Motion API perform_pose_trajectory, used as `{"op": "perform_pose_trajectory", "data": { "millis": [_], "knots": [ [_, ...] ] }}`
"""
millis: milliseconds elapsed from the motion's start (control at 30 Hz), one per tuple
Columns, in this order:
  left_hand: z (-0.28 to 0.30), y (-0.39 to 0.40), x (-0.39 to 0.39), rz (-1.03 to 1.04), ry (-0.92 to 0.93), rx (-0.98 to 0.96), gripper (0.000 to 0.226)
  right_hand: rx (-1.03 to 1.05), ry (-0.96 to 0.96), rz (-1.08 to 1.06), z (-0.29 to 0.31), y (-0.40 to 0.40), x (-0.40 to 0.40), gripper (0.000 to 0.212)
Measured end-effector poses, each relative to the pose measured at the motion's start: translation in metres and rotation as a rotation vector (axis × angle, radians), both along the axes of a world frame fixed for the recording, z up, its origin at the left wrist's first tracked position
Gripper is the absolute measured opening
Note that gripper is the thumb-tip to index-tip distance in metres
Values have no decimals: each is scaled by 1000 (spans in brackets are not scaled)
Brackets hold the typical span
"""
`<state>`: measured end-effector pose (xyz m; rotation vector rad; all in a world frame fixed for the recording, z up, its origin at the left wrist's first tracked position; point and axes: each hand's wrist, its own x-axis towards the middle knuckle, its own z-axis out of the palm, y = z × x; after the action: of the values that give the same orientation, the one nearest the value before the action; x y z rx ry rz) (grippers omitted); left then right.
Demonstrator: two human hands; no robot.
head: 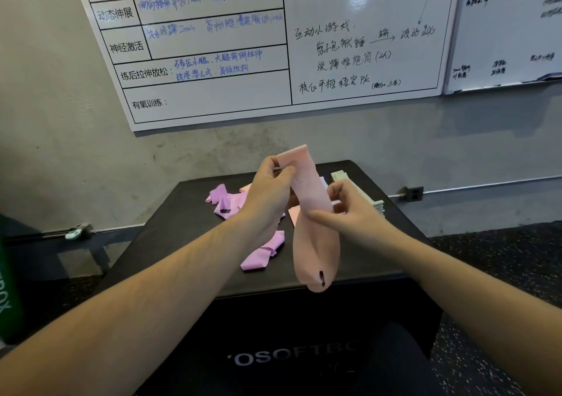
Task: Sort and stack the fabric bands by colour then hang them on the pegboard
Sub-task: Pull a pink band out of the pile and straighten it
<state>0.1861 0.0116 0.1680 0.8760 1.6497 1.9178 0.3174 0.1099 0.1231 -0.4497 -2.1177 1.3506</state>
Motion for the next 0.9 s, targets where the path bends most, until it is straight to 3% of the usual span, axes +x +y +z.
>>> {"op": "perform_pose_trajectory", "data": {
  "millis": [233,333,467,667,733,900],
  "knots": [
    [1,3,-6,36,-189,50,13,-127,-164,66,-33,10,-3,16],
    [1,0,-10,79,-264,110,20,-91,-192,-5,-49,19,-3,18],
    [0,-6,-21,152,-335,146,22,-187,-130,-114,-69,27,4,14],
    [-12,-16,-37,295,-235,95,16,-473,0,-303,-87,37,18,9],
    [-18,-18,-42,344,-205,81,13,-640,52,-249,-87,36,22,11],
    [-30,-22,-58,388,-243,53,15,-796,163,11,-75,24,34,19]
  ]
}}
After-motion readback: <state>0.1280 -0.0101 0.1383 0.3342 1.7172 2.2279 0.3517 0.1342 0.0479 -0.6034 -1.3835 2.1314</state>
